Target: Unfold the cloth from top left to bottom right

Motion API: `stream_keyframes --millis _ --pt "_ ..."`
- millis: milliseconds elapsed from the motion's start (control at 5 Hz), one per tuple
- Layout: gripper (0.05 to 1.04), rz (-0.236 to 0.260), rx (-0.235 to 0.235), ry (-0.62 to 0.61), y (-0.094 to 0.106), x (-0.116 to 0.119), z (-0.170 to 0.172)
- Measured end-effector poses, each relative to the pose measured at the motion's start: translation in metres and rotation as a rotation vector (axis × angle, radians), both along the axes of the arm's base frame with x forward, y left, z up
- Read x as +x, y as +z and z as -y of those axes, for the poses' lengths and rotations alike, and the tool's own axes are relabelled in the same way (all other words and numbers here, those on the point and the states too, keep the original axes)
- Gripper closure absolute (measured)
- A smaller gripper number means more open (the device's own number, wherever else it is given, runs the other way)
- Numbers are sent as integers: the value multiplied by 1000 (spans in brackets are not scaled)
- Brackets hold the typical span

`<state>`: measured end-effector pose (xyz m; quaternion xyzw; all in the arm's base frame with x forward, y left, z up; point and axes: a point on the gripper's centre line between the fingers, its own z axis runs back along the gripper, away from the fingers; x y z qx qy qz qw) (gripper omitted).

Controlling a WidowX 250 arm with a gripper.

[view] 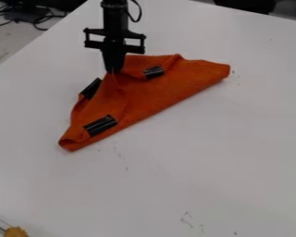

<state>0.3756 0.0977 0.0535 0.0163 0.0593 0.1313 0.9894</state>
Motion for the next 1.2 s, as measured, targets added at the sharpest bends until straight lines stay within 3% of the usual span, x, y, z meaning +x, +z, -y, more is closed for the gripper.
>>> stream_keyframes --millis 400,800,1200 --pt "1025 25 10 -70 15 -10 56" --pt "1025 56 -19 -133 13 -35 113" --pt "1025 12 -35 -208 -7 -55 154"
